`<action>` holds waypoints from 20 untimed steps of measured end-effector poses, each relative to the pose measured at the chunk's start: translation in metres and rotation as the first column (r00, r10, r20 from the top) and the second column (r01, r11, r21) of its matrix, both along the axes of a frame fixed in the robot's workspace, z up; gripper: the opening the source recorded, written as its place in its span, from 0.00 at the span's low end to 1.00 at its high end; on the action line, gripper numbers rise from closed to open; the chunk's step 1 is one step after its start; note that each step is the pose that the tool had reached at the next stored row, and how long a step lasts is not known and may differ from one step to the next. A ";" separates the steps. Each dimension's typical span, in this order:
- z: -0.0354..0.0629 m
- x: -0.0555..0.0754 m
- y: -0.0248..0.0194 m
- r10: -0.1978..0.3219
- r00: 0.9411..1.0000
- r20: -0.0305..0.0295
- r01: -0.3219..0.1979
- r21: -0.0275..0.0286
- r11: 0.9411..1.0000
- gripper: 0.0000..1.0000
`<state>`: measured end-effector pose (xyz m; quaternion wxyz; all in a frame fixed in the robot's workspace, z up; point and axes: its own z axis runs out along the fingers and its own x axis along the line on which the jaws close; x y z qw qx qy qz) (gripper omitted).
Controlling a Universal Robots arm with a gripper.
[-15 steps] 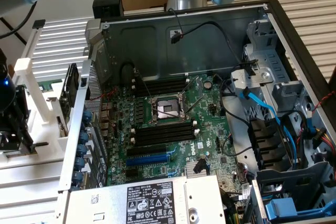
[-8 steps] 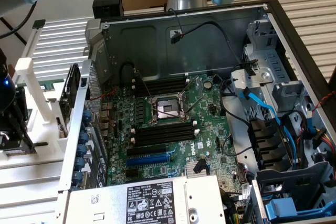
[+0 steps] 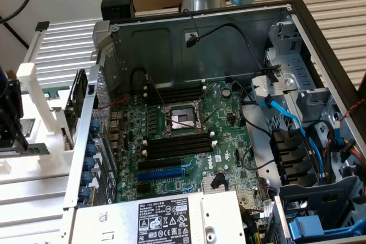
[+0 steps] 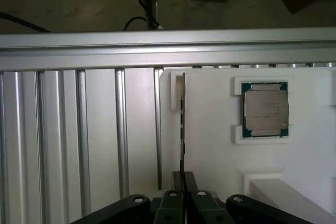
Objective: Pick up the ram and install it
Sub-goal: 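Pick up the ram and move it above insertion slot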
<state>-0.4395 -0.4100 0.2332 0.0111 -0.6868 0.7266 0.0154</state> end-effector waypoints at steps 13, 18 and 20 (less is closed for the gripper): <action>0.0562 -0.001 -0.0001 -0.020 1.000 0.000 0.020 0.000 1.000 0.12; 0.0798 -0.001 -0.0001 -0.027 1.000 0.001 0.027 0.000 1.000 0.12; 0.0883 -0.001 0.0000 -0.029 1.000 0.001 0.029 -0.001 1.000 0.12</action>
